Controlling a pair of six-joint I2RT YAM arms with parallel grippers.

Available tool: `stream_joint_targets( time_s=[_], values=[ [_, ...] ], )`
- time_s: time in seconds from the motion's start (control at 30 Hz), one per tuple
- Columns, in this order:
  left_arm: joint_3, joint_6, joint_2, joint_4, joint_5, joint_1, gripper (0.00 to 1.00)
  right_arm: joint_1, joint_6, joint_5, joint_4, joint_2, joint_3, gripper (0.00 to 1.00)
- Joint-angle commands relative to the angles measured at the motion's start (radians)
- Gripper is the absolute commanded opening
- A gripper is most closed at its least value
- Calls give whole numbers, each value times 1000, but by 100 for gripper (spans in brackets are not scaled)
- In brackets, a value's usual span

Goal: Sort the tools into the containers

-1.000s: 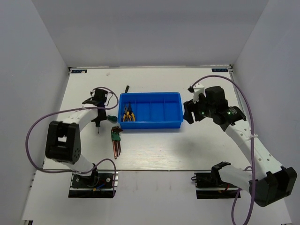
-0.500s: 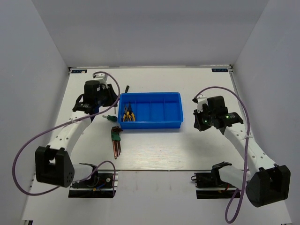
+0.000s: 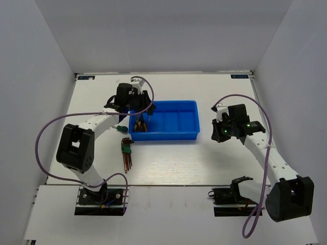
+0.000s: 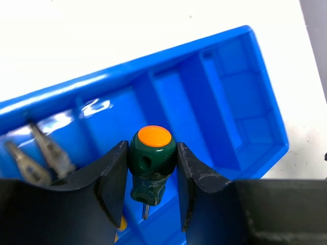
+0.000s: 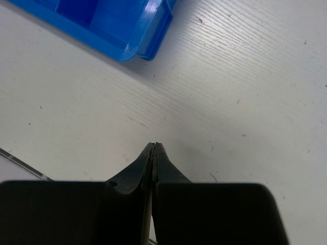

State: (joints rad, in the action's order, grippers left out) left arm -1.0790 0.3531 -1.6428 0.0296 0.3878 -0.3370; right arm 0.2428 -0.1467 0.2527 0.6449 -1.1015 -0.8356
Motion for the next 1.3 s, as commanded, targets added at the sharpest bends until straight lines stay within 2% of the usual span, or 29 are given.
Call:
stream_joint_targets(
  time_s=[0.0,0.1,0.17,0.23,0.3,0.33,0.4,0.47,0.7,0.8,0.83,0.87,0.9,0.97,1.0,1.03,1.07,1.1,1.13,1.17,1.23,1.27],
  values=[
    [-64,-6,-6,-37,4,-33,0,-8,-17,31,-11,-1,4,0],
    [-88,-6,-47,5,-33,-56,0,-10,-19,37,-8,-9,4,0],
    [-99,-6,-72,15,-49,-68,5,-14,-21,37,-8,-12,4,0],
    [-99,-6,-101,29,-63,-82,17,-11,-19,37,-5,-11,3,0],
    [-108,-6,-116,39,-75,-105,22,-13,-19,39,-5,-8,4,0],
    [-117,-6,-127,39,-87,-105,33,-14,-21,39,-5,-8,6,0],
    [-127,-6,-127,52,-115,-115,40,-14,-19,46,-4,-3,4,1],
    [-154,-6,-127,76,-148,-126,52,-17,-21,49,-2,-5,6,3],
    [-196,-16,-72,99,-194,-135,57,-19,-24,54,4,-1,3,6],
    [-208,-16,-48,124,-207,-135,57,-20,-25,59,6,0,4,7],
    [-208,-16,-29,134,-220,-135,52,-19,-25,57,4,0,6,7],
    [-208,-16,4,165,-245,-135,40,-19,-25,57,4,2,4,7],
    [-208,-16,24,196,-339,-135,19,-20,-28,54,9,2,6,7],
    [-194,67,78,275,-496,-126,5,-23,-30,53,7,2,6,7],
    [-176,114,139,373,-670,-111,2,-22,-30,51,10,3,6,7],
    [-167,157,168,415,-751,-111,7,-22,-28,51,9,3,4,7],
    [-157,243,193,499,-897,-102,17,-22,-28,51,7,5,6,7],
    [-157,297,221,544,-947,-102,33,-22,-28,53,9,5,4,7],
    [-157,343,221,581,-972,-102,61,-20,-28,53,10,5,6,7],
    [-157,390,221,620,-990,-93,72,-20,-28,56,9,5,3,7],
    [-185,507,200,726,-991,-83,84,-23,-27,57,10,2,4,7],
    [-208,545,181,759,-974,-71,85,-23,-28,59,12,5,4,7]
  ],
)
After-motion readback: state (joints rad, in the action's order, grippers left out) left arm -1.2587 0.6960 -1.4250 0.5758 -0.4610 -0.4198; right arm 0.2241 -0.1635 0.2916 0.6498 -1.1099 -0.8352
